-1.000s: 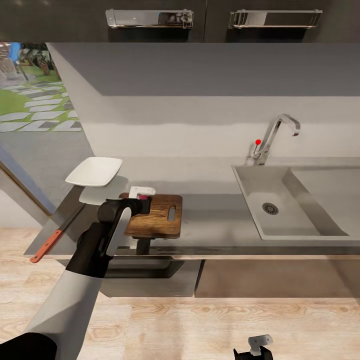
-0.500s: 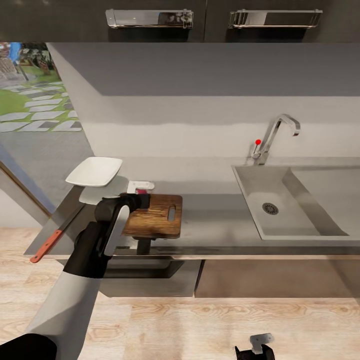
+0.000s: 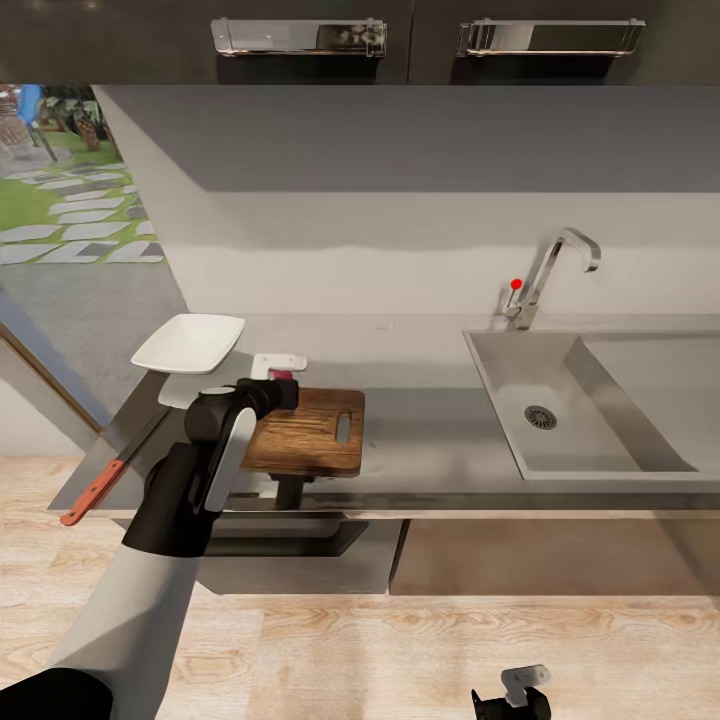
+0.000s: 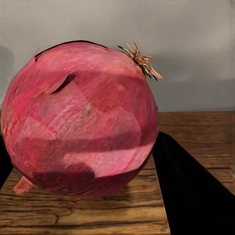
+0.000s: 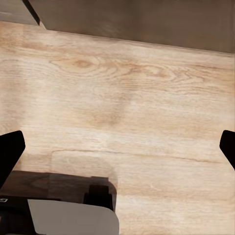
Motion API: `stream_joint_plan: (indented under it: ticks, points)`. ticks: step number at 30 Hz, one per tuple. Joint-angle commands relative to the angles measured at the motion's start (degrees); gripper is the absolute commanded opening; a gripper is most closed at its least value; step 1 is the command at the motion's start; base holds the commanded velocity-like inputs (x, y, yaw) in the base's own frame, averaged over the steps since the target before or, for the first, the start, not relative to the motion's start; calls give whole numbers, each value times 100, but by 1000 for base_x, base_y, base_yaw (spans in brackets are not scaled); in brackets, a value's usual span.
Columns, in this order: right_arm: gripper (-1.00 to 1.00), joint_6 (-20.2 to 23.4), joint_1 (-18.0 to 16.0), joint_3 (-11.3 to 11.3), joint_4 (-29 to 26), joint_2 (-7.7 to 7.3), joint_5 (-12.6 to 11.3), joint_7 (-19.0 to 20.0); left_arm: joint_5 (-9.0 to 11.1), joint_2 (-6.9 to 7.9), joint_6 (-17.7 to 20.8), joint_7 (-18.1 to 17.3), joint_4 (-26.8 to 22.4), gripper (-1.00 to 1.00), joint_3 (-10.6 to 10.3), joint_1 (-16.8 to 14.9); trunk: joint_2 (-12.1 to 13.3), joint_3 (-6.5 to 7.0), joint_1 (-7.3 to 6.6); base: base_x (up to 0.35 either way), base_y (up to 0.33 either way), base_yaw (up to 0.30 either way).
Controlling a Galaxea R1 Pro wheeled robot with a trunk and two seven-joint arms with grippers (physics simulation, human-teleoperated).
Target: In the kitchen, take the Vidalia onion out of the sink, dice it on the chopping board with the paring knife, put the diced onion into the bowl on the countertop, then place both the paring knife and the chopping board into the sink.
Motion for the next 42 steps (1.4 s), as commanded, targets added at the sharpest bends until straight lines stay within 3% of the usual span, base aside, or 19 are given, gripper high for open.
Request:
stream_joint_plan:
  ticks: [1,8,25,34,42]
  points:
    - [100,-21,-4,-45,8,-1,61,-18,51,1,22,53,-7,-100,-6,-4,-4,-5,1,0,0,0]
    - [100,-21,-4,-45,8,-4,61,-18,51,8,21,53,-19,-100,-26,-4,-4,-5,1,-62,0,0]
    - [100,-21,-4,-45,8,-2,61,-18,51,19,21,53,-18,-100,-28,-4,-4,-5,1,-269,0,0]
    - [100,-21,-4,-45,8,3,61,-18,51,21,28,53,-8,-100,-28,-4,-4,-5,1,-4,0,0]
    - [100,-21,-4,-45,8,3,61,-18,51,20,29,53,13,-100,-28,-4,-4,-5,1,248,0,0]
